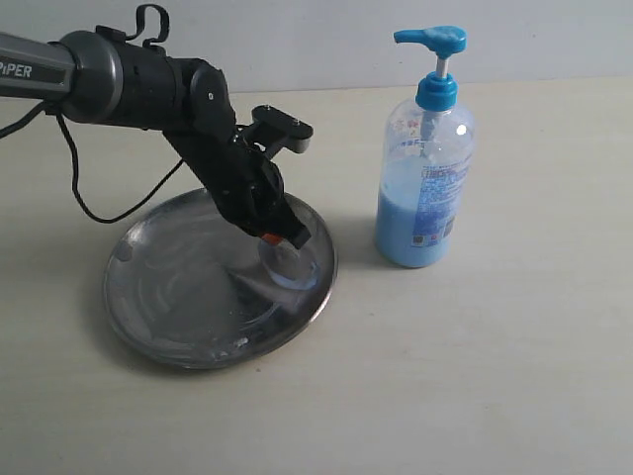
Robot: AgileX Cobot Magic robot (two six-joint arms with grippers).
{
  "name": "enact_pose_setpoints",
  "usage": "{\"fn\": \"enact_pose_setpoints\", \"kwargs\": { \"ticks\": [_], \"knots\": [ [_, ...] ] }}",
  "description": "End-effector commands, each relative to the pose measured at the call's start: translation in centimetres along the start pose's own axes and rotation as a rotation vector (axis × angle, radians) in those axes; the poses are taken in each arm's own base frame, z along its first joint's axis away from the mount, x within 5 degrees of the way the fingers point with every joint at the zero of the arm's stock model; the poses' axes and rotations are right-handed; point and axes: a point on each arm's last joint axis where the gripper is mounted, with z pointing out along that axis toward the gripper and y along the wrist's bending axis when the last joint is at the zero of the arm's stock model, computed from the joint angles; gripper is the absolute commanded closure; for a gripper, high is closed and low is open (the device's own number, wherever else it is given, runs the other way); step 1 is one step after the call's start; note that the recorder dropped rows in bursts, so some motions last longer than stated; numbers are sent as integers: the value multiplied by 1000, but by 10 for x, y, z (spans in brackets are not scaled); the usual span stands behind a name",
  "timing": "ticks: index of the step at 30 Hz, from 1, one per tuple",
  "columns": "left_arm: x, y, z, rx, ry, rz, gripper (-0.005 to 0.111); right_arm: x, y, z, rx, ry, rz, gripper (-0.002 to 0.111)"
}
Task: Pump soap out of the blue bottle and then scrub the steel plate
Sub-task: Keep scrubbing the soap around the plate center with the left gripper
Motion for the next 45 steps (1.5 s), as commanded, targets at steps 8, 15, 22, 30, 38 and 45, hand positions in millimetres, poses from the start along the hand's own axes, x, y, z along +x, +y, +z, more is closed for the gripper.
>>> {"fn": "enact_pose_setpoints", "kwargs": {
  "ticks": [8, 15, 22, 30, 38, 45],
  "knots": [
    [12, -13, 9, 38, 62, -2, 107, -1, 1, 0, -4, -16, -1, 108],
    [15, -53, 19, 73, 94, 92, 107, -1, 1, 0, -4, -16, -1, 108],
    [10, -51, 19, 48, 40, 94, 107, -1, 1, 0, -4, -14, -1, 108],
    [13, -18, 15, 14, 18, 22, 107, -1, 1, 0, -4, -14, -1, 108],
    [22, -13, 22, 38, 86, 2, 107, -1, 1, 0, -4, -14, -1, 108],
    [23, -39, 31, 76, 132, 54, 107, -1, 1, 0, -4, -14, -1, 108]
  ]
}}
